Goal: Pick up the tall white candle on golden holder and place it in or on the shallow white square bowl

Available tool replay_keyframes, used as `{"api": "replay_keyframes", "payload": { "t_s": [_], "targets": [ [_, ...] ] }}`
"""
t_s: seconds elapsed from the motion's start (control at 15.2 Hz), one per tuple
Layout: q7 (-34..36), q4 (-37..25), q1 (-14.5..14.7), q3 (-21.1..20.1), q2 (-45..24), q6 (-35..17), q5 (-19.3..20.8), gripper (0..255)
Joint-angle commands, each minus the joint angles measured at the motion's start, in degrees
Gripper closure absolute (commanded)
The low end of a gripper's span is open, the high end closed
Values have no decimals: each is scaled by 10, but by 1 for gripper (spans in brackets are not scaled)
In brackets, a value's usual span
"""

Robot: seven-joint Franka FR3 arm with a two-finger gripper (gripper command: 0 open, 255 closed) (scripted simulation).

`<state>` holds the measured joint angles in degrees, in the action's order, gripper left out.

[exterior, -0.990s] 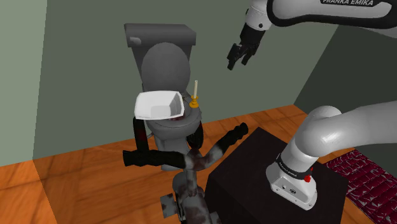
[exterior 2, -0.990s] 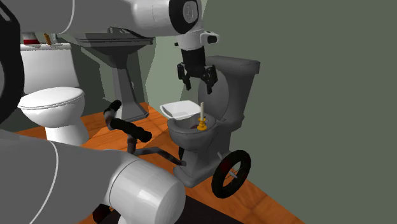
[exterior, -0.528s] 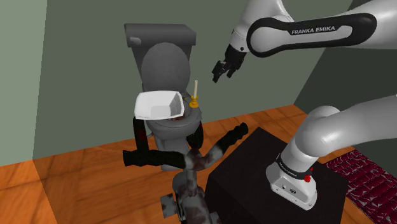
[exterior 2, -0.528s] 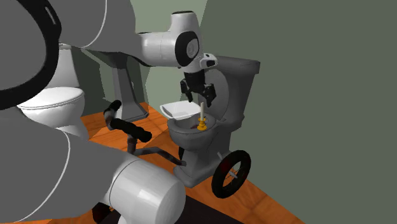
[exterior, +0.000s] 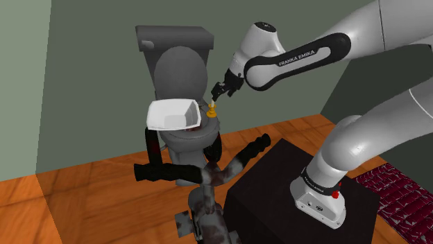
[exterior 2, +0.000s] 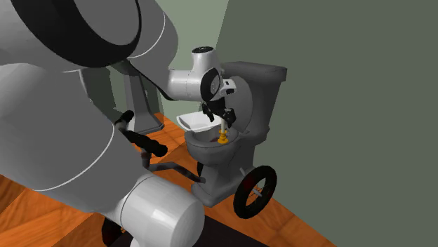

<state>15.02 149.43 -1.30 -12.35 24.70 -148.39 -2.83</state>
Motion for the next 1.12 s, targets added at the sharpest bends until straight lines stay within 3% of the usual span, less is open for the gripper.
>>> {"api": "replay_keyframes", "payload": {
  "t_s": [0.0,0.53,1.06],
  "targets": [
    [15,0,-8,-12,-42,-59,8,0],
    [42,-9,-32,-33,-122,-134,42,0],
    [45,-10,-33,-34,-127,-138,45,0]
  ]
}}
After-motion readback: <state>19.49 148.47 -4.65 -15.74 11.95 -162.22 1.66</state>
